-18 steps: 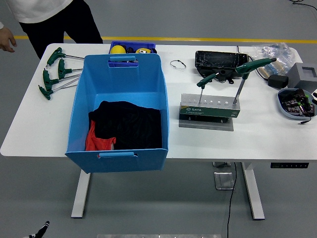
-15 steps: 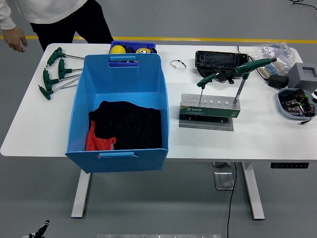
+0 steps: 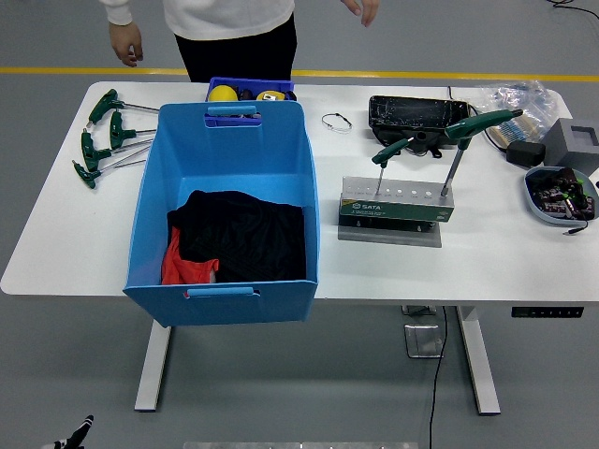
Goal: Lift tool from toolbox,place it in box,lift tool from toolbox,place it in box
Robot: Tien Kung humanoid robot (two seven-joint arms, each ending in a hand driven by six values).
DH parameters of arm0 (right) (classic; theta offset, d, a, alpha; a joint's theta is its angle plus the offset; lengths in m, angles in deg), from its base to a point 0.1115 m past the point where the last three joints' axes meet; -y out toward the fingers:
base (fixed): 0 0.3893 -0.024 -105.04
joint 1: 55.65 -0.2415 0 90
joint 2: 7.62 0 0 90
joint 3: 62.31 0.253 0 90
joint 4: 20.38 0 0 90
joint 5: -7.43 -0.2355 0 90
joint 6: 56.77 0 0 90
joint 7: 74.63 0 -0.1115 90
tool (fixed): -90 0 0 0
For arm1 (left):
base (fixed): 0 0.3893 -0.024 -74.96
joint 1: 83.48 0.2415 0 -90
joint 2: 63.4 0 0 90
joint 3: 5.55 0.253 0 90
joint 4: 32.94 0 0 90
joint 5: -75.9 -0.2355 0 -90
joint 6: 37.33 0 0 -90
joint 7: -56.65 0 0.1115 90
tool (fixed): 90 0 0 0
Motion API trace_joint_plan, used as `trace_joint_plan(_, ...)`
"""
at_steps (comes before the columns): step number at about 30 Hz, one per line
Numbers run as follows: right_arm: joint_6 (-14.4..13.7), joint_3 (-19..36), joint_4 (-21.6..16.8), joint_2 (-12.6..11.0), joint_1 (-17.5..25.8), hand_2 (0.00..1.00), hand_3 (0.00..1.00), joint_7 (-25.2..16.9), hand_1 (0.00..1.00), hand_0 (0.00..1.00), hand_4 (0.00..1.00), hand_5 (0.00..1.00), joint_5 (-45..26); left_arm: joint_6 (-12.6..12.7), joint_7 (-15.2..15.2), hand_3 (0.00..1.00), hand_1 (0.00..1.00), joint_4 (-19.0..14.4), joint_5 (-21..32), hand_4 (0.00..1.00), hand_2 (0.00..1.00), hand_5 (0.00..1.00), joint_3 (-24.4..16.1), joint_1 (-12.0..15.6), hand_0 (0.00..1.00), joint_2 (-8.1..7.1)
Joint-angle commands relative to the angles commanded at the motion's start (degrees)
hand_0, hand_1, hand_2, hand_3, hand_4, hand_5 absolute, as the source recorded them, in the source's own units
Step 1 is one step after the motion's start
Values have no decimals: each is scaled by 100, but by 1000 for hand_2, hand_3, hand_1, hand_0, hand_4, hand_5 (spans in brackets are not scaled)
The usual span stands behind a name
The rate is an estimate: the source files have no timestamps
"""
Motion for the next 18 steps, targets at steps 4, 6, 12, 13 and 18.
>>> trace_joint_plan(4,-63,60,-89,-13,35,844,877,-34,816,854,998,998,11,-7,29,753,781,-3,-48,772,778,717,-18,17,788,-9)
trace_joint_plan(6,-72,80,-140,-24,57,844,877,-39,816,854,998,998,2,-6,40,753,781,-1,-70,772,778,717,-34,34,788,-14)
trace_joint_plan(12,-133,75,-207,-84,58,845,879,-42,817,852,998,996,19,6,42,751,778,15,-48,771,777,717,-27,65,783,-12)
trace_joint_plan(13,-137,65,-219,-99,56,849,880,-36,820,852,998,994,42,10,46,748,775,13,-60,771,776,717,-35,69,783,-14)
trace_joint_plan(18,-128,14,-335,-226,38,849,880,15,820,852,998,994,216,20,149,748,775,-1,-368,771,776,717,-204,40,783,-40)
